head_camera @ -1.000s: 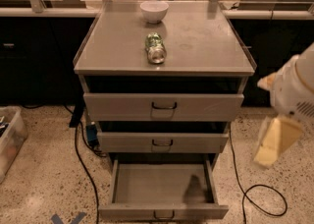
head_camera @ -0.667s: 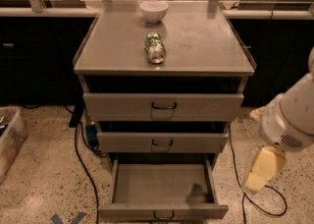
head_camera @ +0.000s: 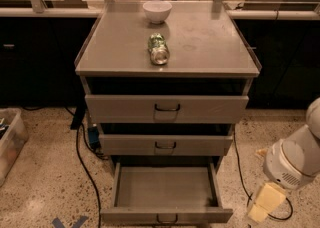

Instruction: Close bottom drawer

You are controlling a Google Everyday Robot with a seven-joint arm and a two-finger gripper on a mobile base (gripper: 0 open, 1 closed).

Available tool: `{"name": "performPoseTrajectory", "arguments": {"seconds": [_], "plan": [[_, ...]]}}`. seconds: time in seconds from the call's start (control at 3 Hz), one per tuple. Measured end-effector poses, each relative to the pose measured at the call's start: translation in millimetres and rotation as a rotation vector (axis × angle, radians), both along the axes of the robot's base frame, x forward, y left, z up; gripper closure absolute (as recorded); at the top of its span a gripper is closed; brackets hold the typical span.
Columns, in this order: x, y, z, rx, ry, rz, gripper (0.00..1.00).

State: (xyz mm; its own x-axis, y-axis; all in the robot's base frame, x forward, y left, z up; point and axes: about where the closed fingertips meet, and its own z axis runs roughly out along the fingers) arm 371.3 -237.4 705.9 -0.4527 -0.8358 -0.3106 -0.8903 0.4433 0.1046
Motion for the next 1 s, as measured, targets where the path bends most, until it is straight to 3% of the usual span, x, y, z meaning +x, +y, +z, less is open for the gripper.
{"name": "performPoseTrajectory", "arguments": {"seconds": [1.0], "plan": [[-3,3,-10,0.016,-0.021,0.004,0.65]]}}
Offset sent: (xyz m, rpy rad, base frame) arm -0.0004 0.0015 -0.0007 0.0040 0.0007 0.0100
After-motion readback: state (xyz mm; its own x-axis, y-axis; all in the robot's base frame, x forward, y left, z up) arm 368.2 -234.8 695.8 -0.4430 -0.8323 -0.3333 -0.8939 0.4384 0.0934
